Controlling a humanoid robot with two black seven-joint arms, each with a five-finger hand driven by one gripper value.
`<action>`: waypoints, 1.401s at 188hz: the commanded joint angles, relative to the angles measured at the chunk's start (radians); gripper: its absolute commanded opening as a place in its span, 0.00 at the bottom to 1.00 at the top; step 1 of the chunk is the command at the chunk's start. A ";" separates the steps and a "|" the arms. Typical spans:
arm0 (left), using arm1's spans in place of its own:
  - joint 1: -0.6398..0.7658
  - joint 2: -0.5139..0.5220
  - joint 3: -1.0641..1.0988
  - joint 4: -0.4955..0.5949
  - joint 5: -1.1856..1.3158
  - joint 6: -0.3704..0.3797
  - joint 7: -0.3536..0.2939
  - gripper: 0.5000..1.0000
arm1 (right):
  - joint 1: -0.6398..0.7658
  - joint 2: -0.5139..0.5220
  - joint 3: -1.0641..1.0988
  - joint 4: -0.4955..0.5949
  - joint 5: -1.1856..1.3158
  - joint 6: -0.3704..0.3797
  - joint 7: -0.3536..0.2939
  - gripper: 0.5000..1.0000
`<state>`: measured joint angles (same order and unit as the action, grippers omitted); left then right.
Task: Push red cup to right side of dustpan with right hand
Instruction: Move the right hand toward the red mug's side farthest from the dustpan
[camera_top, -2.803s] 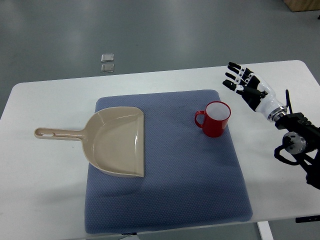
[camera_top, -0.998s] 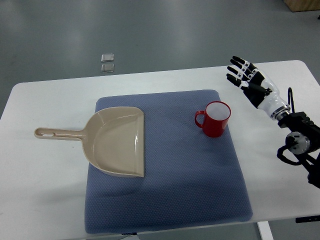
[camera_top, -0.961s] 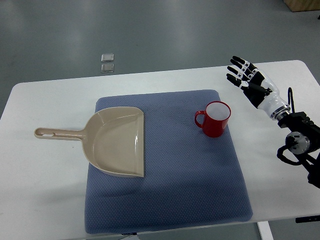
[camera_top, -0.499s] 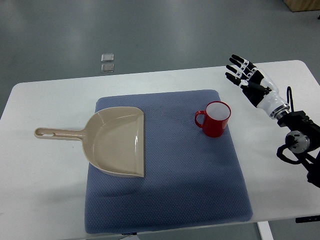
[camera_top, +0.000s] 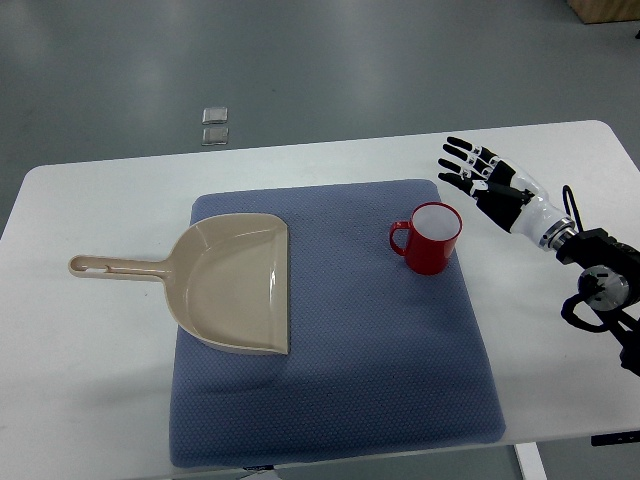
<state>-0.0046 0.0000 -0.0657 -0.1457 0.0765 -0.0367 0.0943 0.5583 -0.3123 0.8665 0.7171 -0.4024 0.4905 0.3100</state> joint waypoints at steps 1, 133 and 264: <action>0.000 0.000 0.000 0.000 0.000 0.000 0.001 1.00 | -0.008 -0.005 0.000 -0.004 -0.006 0.028 0.037 0.86; 0.000 0.000 0.001 0.000 0.000 0.000 -0.001 1.00 | -0.074 -0.024 0.002 -0.018 -0.165 0.022 0.173 0.85; 0.000 0.000 0.001 0.000 0.000 0.000 0.001 1.00 | -0.087 -0.005 0.002 -0.018 -0.319 0.020 0.281 0.85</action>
<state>-0.0046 0.0000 -0.0657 -0.1457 0.0768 -0.0370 0.0944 0.4753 -0.3238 0.8681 0.6994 -0.6850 0.5157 0.5739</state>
